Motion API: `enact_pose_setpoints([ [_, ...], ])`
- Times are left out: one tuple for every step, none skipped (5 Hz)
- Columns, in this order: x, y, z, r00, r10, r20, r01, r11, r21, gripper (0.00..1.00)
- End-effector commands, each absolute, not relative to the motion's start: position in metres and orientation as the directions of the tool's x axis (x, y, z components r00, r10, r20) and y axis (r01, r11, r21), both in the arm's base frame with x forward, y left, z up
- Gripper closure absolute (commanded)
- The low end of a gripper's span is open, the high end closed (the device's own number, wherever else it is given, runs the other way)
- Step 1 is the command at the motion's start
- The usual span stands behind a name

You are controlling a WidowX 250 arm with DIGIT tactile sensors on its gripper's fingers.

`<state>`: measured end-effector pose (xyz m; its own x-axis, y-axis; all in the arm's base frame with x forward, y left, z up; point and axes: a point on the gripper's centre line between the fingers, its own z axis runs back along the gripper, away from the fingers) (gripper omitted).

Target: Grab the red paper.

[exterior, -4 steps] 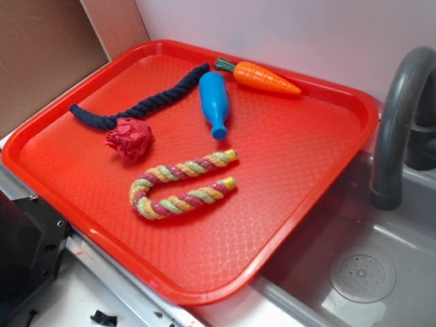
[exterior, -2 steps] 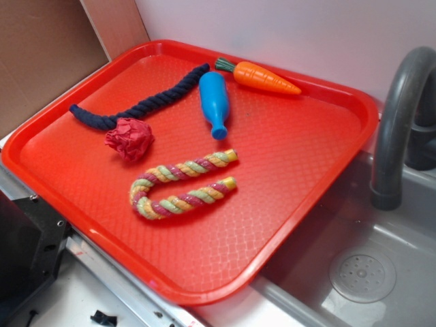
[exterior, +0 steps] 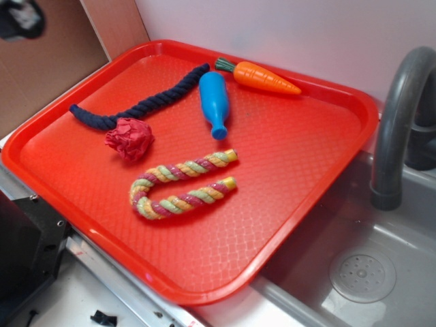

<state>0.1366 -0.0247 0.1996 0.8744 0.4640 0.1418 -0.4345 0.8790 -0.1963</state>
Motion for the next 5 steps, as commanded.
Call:
enact_pose_setpoints([
  [0.174, -0.014, 0.135, 0.536, 0.835, 0.124, -0.799, 0.55, -0.243, 0.0],
  [0.187, -0.009, 0.097, 0.466, 0.876, 0.128, -0.852, 0.483, -0.202, 0.0],
  [0.197, 0.0, 0.064, 0.471, 0.872, 0.133, -0.861, 0.487, -0.148, 0.0],
  [0.203, 0.006, 0.045, 0.476, 0.872, 0.116, -0.867, 0.487, -0.101, 0.0],
  [0.203, 0.016, 0.033, 0.463, 0.88, 0.108, -0.879, 0.471, -0.071, 0.0],
])
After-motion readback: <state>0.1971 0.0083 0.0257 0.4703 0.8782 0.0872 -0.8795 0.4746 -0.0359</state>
